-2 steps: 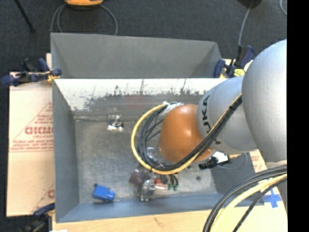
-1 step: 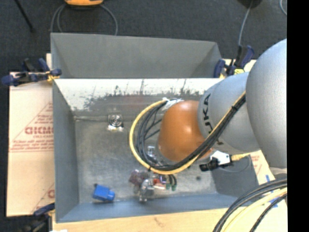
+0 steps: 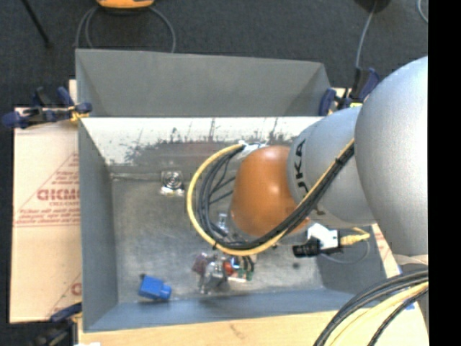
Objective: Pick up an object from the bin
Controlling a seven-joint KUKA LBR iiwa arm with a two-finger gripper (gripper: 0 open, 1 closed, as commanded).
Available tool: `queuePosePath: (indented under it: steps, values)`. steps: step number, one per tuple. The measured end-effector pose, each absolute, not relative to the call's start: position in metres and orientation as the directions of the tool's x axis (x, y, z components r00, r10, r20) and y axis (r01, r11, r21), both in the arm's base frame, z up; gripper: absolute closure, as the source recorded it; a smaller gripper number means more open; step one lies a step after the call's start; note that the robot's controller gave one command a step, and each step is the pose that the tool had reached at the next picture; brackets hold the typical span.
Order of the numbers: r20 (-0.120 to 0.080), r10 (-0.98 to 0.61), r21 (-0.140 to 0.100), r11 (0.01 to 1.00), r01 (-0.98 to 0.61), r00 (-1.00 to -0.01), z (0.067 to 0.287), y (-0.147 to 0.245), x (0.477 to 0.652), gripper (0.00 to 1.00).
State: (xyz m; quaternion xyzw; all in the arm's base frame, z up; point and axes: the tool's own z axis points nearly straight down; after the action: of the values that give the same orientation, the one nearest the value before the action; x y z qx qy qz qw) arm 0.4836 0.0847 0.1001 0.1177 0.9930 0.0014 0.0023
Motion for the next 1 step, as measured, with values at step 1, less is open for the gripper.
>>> queuePosePath:
  steps: [1]
  values:
    - [-0.008, 0.312, 0.004, 0.950, 0.312, -0.950, 0.0729, 0.0908, 0.4809, 0.00]
